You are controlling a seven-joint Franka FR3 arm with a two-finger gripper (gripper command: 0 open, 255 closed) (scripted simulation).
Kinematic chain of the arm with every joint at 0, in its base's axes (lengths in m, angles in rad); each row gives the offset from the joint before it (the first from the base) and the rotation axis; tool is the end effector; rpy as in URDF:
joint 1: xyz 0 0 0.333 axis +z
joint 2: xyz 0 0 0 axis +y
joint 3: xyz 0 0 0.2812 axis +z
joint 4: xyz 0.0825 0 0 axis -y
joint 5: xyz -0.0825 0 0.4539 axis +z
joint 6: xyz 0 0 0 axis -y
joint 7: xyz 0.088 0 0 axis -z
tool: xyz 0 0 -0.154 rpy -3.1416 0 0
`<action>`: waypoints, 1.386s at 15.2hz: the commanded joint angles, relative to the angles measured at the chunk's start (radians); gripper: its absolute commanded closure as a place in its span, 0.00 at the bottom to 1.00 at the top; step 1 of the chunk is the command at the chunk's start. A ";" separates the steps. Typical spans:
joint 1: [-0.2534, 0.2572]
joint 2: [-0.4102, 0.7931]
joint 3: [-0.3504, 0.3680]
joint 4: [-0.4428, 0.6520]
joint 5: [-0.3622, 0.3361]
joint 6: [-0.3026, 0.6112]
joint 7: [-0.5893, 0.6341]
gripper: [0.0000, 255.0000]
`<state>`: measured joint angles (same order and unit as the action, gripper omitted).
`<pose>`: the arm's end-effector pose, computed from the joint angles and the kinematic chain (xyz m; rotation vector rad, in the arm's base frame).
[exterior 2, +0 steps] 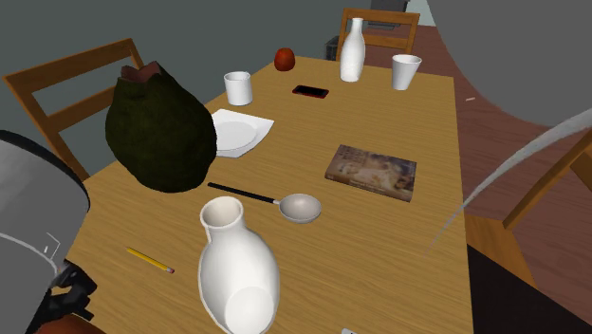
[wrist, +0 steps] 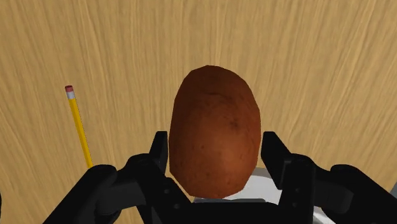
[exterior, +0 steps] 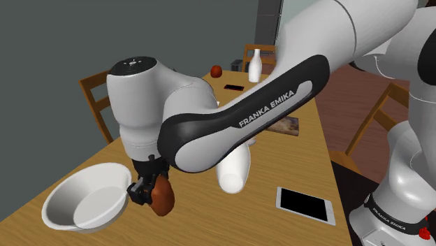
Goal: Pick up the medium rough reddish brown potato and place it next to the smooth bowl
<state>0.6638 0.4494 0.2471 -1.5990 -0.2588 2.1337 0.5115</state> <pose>0.4796 0.5641 0.2785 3.0117 0.7655 0.2422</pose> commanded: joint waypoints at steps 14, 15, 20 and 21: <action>0.004 0.030 -0.005 -0.039 -0.011 0.044 0.015 0.00; 0.004 0.030 -0.005 -0.038 -0.011 0.042 0.016 0.00; 0.002 0.000 0.002 -0.016 0.001 -0.008 0.005 0.00; 0.002 -0.015 0.005 -0.005 0.007 -0.033 0.001 0.00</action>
<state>0.6626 0.4470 0.2487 -1.6156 -0.2558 2.1256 0.5118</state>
